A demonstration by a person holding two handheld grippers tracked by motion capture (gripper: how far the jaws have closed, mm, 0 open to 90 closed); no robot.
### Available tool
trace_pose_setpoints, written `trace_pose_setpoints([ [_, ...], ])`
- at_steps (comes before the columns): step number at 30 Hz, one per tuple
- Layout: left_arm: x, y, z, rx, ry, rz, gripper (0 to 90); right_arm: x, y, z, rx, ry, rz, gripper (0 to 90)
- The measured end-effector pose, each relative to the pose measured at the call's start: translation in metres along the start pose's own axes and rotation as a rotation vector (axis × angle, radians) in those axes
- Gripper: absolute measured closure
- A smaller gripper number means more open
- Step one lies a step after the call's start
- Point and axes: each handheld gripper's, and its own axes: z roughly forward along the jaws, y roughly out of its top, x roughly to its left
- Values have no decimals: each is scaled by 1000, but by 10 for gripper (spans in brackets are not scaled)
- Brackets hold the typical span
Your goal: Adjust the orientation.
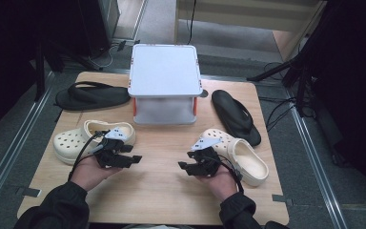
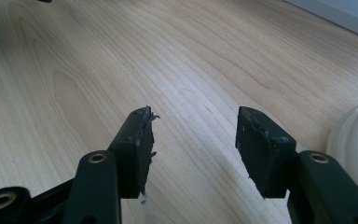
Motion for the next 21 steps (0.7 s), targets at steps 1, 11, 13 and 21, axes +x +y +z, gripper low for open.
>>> trace_pose_setpoints([
  [1, 0, 0, 0, 2, -2, 2, 441, -1, 0, 0, 1, 2, 2, 471],
  [11, 2, 0, -3, -11, -15, 6, 537, -3, 0, -6, -24, 15, 23, 471],
  [13, 2, 0, -4, -10, -21, 0, 546, -3, 1, -6, -28, 9, 26, 473],
  [21, 5, 1, -4, 42, -34, -28, 476, -3, 1, -7, -20, 9, 35, 471],
])
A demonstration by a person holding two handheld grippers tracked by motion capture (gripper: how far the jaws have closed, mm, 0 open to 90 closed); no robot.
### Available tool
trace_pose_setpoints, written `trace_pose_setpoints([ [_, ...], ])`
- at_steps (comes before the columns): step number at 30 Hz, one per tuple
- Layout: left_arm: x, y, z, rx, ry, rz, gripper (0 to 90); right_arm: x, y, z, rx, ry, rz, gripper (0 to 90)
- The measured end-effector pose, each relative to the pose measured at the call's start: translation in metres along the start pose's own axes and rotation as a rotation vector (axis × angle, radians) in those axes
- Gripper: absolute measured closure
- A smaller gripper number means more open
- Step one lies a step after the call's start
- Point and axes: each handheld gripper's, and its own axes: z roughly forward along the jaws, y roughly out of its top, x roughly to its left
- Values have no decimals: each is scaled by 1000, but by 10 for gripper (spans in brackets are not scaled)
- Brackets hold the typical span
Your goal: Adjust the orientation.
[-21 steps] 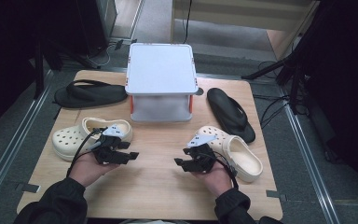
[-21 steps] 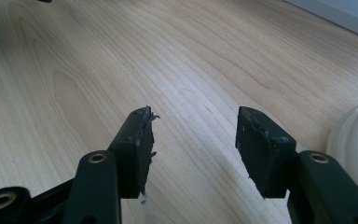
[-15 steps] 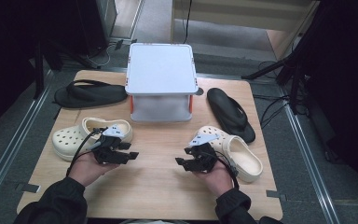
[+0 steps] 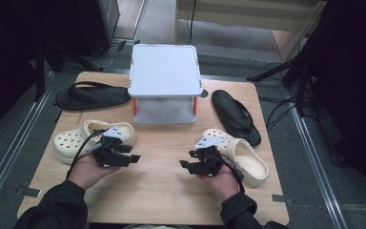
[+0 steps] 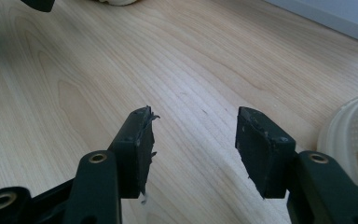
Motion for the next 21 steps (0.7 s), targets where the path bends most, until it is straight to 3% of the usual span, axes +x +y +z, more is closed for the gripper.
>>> trace_pose_setpoints([
  [7, 0, 2, -7, -22, 8, 9, 479, 1, 0, 1, 4, 5, -10, 466],
  [10, 0, 2, -12, -35, 21, 36, 481, 1, 0, 1, 10, 2, -8, 466],
  [21, 11, 3, -35, -72, 37, 14, 489, 2, 0, 4, 31, 8, -12, 467],
])
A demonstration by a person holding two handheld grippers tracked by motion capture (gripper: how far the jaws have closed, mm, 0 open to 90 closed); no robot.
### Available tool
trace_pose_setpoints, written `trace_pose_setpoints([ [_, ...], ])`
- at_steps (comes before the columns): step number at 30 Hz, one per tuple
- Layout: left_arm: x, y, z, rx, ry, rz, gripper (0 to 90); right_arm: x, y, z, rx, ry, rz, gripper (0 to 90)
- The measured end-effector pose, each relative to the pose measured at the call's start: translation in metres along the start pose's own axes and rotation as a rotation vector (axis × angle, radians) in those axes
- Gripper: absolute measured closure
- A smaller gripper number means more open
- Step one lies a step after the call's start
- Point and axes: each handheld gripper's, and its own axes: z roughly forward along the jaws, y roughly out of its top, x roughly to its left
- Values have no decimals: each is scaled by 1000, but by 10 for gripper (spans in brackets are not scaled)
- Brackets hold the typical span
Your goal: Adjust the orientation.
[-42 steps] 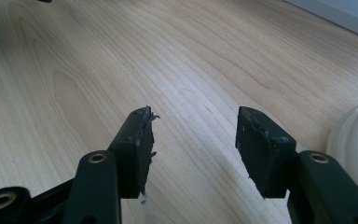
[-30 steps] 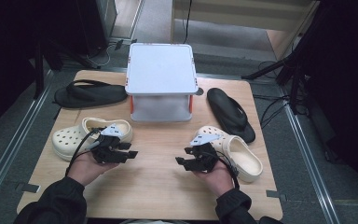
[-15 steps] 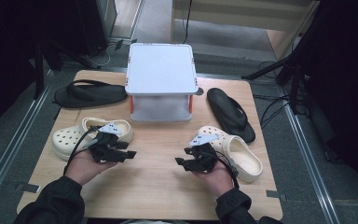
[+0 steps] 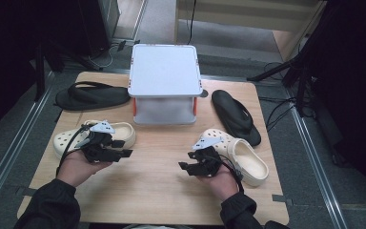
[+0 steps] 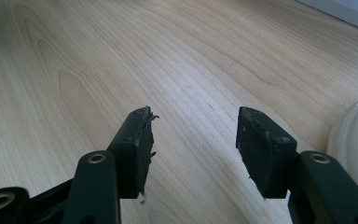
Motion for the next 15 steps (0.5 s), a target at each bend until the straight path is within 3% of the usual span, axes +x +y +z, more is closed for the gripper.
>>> trace_pose_setpoints([
  [15, 37, 3, -28, -40, 74, -14, 494, 1, 1, 5, 21, 5, -14, 467],
])
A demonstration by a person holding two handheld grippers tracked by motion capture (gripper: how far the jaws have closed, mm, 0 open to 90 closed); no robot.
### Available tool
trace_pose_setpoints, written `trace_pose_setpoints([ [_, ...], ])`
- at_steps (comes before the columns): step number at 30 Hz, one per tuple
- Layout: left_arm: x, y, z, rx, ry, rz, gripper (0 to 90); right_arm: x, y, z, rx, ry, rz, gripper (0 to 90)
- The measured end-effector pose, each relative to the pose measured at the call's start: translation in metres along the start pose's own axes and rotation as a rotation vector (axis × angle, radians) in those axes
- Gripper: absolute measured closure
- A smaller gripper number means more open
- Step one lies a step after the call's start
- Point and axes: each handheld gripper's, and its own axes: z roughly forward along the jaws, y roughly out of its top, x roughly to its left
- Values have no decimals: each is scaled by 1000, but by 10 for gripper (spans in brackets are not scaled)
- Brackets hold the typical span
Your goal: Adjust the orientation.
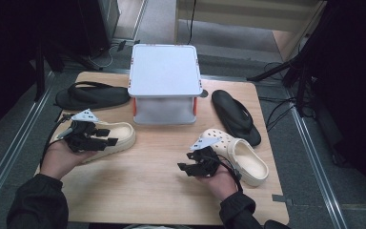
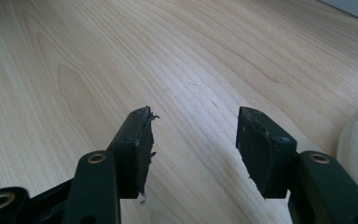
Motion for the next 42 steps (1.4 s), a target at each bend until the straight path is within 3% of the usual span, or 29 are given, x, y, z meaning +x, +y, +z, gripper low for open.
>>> trace_pose_setpoints([
  [6, 11, -5, -6, -16, 3, -8, 545, 0, 0, 2, 6, 4, -7, 467],
  [9, 13, -7, -5, 2, 9, -6, 551, 0, 1, 3, 12, 2, -2, 467],
  [10, 17, -8, -3, 38, 16, -30, 536, 0, 1, 4, 12, 4, -5, 467],
  [12, 19, -8, -3, 51, 21, -42, 511, 0, 1, 4, 12, 4, -4, 467],
  [13, 20, -10, -2, 56, 37, -31, 506, 0, 1, 4, 13, 5, -8, 467],
  [18, 22, -10, 1, 71, 12, -15, 505, 1, 2, 6, 17, 11, -11, 467],
  [23, 20, -9, 10, 104, 25, -2, 512, 2, 3, 8, 21, 15, -14, 467],
  [28, 19, -7, 22, 160, 35, 35, 596, 3, 5, 9, 32, 11, -27, 468],
  [32, 23, -6, 24, 162, 6, 20, 596, 3, 6, 10, 33, 15, -30, 467],
  [36, 23, -4, 25, 160, 5, 19, 578, 3, 6, 11, 36, 14, -30, 468],
  [40, 20, -4, 27, 170, -10, 55, 498, 4, 5, 11, 40, 16, -30, 467],
  [42, 17, -2, 26, 138, -12, 78, 489, 3, 6, 12, 40, 18, -30, 467],
])
